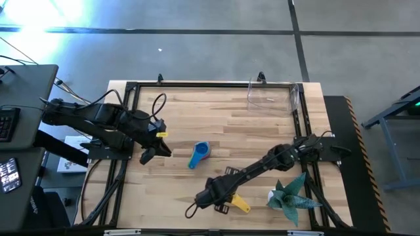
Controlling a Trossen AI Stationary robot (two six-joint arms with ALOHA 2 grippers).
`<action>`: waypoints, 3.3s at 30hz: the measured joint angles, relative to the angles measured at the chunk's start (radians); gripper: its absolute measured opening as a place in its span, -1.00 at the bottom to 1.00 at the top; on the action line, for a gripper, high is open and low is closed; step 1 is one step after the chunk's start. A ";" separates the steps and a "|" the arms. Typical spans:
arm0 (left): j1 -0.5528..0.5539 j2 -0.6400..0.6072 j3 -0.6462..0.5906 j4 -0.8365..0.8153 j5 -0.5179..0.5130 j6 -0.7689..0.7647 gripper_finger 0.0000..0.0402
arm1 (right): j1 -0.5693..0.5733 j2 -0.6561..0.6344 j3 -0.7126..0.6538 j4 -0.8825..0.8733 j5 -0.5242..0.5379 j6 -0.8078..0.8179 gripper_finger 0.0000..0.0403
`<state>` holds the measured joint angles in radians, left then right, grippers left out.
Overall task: Nest measuring cups in basket
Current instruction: Stack the yellow measuring cup on top of the blue measuring cup
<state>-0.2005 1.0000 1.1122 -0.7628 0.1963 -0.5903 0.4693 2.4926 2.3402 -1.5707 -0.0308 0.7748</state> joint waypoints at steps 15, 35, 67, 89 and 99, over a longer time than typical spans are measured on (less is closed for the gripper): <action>0.000 0.000 0.000 0.000 -0.001 0.006 -0.76 | -0.014 0.052 0.000 0.000 -0.047 -0.061 -0.45; 0.000 0.000 0.000 -0.003 0.000 0.018 -0.76 | -0.032 0.054 -0.087 0.014 -0.111 -0.011 -0.92; 0.000 -0.006 0.000 -0.200 -0.001 0.321 -0.76 | -0.126 -0.112 -0.087 0.213 -0.130 0.618 -1.00; 0.000 -0.006 0.000 -0.231 -0.002 0.649 -0.76 | -0.300 -0.113 -0.059 0.404 -0.001 0.777 -1.00; 0.000 -0.006 0.000 -0.296 -0.001 0.741 -0.76 | -0.351 -0.124 0.013 0.197 0.046 0.820 -1.00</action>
<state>-0.2001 0.9943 1.1122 -1.0584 0.1951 0.1506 0.1180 2.3686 2.3528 -1.3741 0.0154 1.5947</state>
